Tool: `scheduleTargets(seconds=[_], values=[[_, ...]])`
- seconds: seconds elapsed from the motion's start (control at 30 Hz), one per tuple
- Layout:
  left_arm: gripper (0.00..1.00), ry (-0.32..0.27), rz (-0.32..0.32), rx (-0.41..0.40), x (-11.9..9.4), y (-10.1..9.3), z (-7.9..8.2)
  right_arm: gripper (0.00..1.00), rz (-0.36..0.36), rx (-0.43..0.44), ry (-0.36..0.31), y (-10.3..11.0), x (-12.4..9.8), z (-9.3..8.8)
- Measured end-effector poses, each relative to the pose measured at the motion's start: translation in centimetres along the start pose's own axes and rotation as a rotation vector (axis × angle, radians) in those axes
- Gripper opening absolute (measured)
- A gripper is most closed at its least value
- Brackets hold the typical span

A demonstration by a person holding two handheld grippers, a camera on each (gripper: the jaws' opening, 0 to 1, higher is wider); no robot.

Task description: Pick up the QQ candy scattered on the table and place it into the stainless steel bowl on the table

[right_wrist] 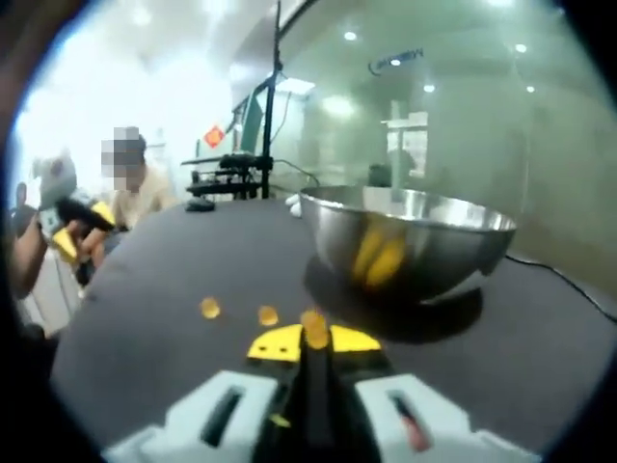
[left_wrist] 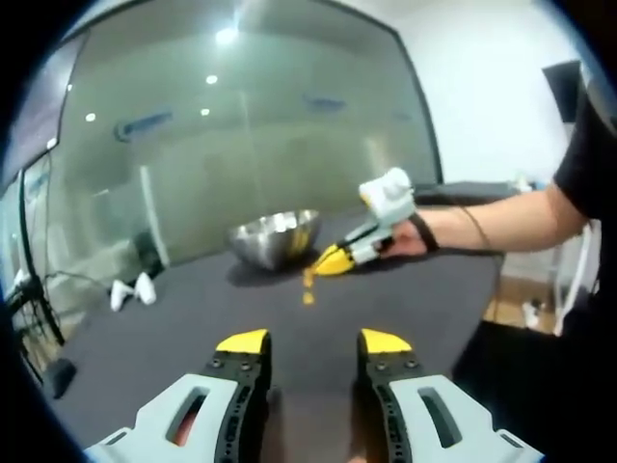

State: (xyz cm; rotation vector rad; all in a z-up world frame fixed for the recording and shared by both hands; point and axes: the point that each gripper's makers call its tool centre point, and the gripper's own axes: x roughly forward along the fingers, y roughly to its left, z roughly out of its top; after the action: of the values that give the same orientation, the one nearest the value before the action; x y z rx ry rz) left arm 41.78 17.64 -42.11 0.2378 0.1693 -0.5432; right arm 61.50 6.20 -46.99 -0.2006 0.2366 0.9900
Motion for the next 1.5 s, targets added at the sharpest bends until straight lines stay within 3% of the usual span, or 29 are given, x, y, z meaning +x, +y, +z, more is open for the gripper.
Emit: scheduleTargets(seconds=[0.37, 0.6, 0.87, 1.1, 1.33, 1.5], values=[[0.37, -0.007, -0.002, 0.006, -0.4, -0.4, 0.3, 0.09, -0.016, -0.042, 0.048, 0.9, -1.7, -1.0], [0.37, -0.013, -0.007, 0.006, -0.5, -0.8, 0.4, 0.09, -0.032, -0.018, 0.007, 1.4, -3.6, -0.2], [0.37, -0.012, -0.025, 0.017, 0.0, -1.3, 0.5, 0.09, -0.053, 0.01, -0.006, 0.4, -5.6, -0.3], [0.37, -0.019, -0.038, 0.022, 0.2, -1.4, 0.8, 0.09, -0.074, 0.02, -0.036, 0.4, -7.2, 1.0], [0.37, -0.011, -0.03, 0.013, 0.2, -0.8, 0.4, 0.09, -0.059, -0.011, -0.058, 1.5, -6.6, 2.6], [0.37, -0.006, -0.031, 0.03, 0.1, -0.3, 0.7, 0.09, -0.07, 0.026, -0.11, 1.4, -6.6, 4.8]])
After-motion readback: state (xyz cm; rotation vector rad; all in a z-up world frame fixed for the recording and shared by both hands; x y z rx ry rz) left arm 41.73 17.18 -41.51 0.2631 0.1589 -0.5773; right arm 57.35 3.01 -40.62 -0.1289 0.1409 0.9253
